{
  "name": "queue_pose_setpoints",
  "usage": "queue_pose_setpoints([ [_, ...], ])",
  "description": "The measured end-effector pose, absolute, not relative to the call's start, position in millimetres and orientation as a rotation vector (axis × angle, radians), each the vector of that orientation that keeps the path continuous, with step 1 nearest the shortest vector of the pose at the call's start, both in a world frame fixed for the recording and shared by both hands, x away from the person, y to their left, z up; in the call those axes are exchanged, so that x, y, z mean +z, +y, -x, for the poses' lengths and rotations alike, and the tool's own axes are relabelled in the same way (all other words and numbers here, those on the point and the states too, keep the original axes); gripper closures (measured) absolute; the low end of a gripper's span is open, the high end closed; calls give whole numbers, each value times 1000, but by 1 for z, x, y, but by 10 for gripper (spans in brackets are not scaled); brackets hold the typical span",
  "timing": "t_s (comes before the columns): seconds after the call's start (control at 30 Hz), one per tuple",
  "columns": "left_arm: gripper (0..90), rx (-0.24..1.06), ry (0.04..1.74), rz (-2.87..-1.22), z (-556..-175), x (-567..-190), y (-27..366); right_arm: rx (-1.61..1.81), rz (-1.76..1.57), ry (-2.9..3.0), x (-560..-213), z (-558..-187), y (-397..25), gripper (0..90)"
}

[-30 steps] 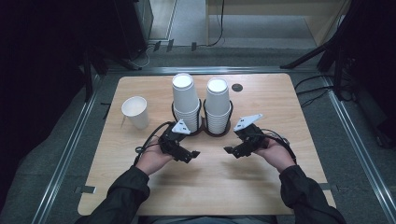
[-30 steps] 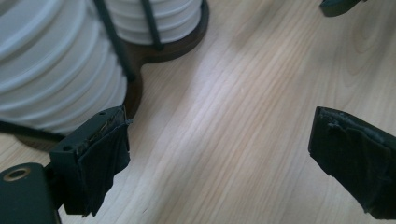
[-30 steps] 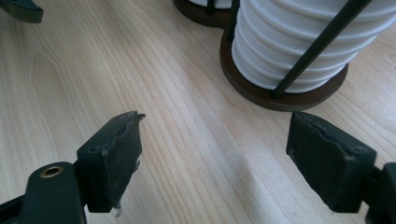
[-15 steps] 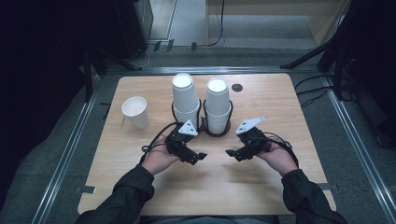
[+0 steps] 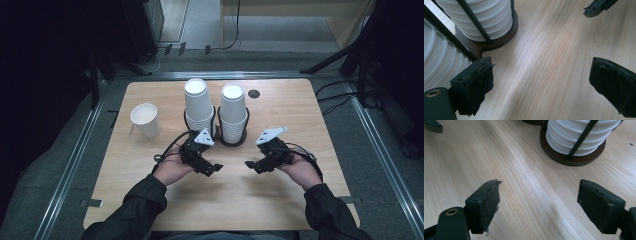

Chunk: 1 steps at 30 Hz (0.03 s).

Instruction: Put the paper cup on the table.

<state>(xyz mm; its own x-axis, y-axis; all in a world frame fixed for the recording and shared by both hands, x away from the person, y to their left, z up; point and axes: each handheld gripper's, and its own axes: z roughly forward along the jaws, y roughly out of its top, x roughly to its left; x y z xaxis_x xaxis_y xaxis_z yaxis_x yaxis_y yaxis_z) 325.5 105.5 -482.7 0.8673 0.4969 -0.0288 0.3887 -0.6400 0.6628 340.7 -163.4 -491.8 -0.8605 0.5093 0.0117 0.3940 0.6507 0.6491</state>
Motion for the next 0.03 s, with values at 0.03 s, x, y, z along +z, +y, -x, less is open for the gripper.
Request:
queue_pose_setpoints([
  [0.03,56,197,639,-2341,-326,-483,106,1001,-742,2694,-492,-341,-164,184],
])
